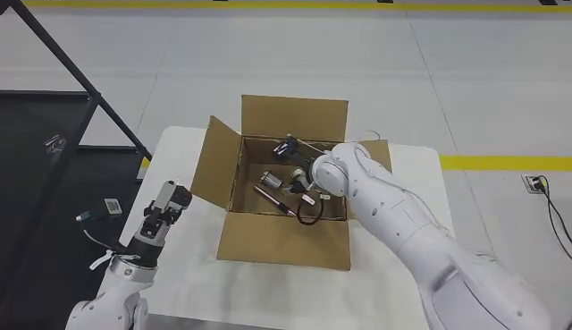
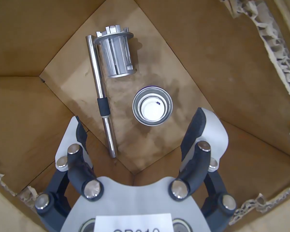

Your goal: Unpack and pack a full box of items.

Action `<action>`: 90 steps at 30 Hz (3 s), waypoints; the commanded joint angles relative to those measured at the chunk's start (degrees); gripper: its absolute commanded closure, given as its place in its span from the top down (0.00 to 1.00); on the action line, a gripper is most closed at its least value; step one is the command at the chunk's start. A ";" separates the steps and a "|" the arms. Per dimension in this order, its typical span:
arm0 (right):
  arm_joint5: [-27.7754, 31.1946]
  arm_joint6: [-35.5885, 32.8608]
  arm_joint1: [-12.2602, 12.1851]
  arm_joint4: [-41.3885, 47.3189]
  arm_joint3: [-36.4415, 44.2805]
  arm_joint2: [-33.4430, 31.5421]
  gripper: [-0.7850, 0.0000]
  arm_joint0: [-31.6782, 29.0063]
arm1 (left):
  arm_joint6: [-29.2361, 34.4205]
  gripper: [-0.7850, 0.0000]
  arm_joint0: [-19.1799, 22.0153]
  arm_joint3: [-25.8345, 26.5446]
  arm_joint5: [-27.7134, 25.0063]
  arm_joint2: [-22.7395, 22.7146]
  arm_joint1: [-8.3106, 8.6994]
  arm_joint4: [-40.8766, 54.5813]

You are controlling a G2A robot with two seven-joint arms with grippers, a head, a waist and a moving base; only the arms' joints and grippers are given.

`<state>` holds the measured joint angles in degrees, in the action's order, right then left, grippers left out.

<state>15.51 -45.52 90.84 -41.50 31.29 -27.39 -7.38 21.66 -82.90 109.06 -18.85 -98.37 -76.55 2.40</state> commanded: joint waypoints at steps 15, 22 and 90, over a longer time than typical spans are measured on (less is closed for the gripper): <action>0.83 2.96 6.68 1.22 -13.89 0.89 0.30 2.45 | 2.00 1.00 -0.20 -1.25 -0.27 -0.60 0.88 0.61; -0.09 4.82 7.95 1.78 -16.97 0.11 0.39 3.09 | 2.36 1.00 -0.31 -1.15 -0.02 -0.70 1.23 0.25; 3.76 8.25 3.22 -17.62 4.29 -4.86 0.00 3.20 | -1.40 1.00 0.89 0.36 0.48 6.18 3.10 -2.91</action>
<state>20.79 -36.09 94.92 -58.82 33.19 -31.21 -3.41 20.37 -82.09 109.35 -18.38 -92.39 -73.46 -0.40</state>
